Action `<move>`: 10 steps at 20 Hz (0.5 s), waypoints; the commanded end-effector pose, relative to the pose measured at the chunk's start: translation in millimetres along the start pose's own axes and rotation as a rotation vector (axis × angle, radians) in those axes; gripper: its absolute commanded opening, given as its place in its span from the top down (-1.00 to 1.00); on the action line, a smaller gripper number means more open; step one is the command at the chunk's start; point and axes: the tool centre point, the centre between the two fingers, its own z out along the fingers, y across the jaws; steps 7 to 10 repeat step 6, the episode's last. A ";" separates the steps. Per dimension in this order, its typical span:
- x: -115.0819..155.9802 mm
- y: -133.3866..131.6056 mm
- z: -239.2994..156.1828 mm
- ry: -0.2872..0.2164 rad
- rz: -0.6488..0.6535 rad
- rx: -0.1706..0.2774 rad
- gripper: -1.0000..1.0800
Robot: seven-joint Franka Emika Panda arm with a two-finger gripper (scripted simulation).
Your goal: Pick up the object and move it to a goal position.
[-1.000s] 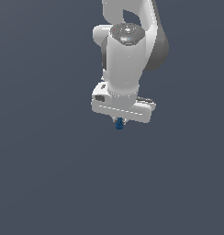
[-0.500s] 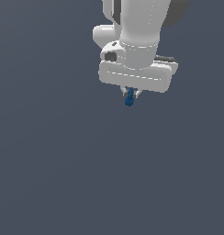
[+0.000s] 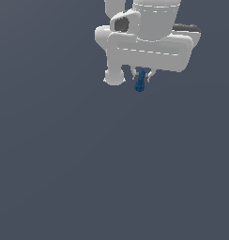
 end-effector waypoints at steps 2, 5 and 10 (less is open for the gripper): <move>-2.1 -1.8 -6.9 -0.001 0.000 -0.001 1.00; -1.3 -2.2 -6.6 -0.001 0.000 -0.001 1.00; -1.1 -2.2 -6.3 -0.001 0.000 -0.001 1.00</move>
